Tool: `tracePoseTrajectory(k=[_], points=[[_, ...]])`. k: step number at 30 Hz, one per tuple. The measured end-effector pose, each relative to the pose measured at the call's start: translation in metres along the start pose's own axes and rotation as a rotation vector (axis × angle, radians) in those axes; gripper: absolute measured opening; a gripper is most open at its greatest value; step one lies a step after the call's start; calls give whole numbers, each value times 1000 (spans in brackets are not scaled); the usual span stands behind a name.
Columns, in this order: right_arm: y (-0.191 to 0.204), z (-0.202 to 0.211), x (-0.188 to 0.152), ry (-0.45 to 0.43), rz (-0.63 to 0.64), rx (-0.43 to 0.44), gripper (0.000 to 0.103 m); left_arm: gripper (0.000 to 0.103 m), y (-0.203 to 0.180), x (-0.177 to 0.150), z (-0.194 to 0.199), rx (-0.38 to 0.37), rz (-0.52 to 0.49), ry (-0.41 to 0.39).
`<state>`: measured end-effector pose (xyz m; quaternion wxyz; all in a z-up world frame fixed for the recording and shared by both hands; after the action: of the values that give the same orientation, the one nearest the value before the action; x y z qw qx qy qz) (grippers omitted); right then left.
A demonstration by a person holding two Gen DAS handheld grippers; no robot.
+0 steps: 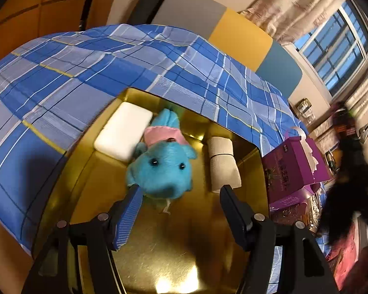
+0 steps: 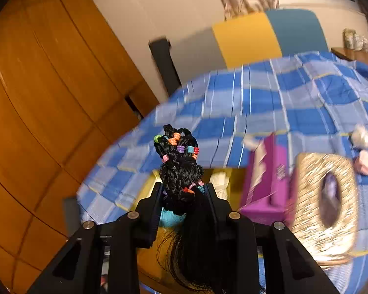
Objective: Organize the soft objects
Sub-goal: 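Lower the black beaded scrunchie into the gold tray and open the right gripper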
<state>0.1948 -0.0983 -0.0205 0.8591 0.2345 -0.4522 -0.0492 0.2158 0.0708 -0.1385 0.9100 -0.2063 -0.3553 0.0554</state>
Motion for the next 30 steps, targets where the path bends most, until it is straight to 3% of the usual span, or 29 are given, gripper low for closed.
tracePoseTrajectory(k=[8, 20, 24, 30], points=[[2, -82, -48, 140, -3, -85, 33, 67, 24, 0, 14, 21, 22, -17], [-13, -156, -59, 189, -37, -220, 36, 67, 43, 1, 22, 27, 48, -27], [-17, -163, -59, 186, -65, -221, 48, 67, 44, -2, 20, 32, 51, -22], [0, -129, -56, 128, -29, -165, 62, 67, 37, -4, 19, 19, 44, -24]])
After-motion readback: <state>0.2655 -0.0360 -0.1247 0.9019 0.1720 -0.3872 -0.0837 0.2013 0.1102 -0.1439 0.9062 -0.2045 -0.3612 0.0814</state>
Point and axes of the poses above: each gripper's, at about its wrist camera, not at the fingertips, and z roughly against the way its jaws point, y to its left, x to its top, the point moved 8 cm from there along -z, roughly the way its jaws point, and after that the axes turned 8 degrees about -y, right-handed, at the moved point
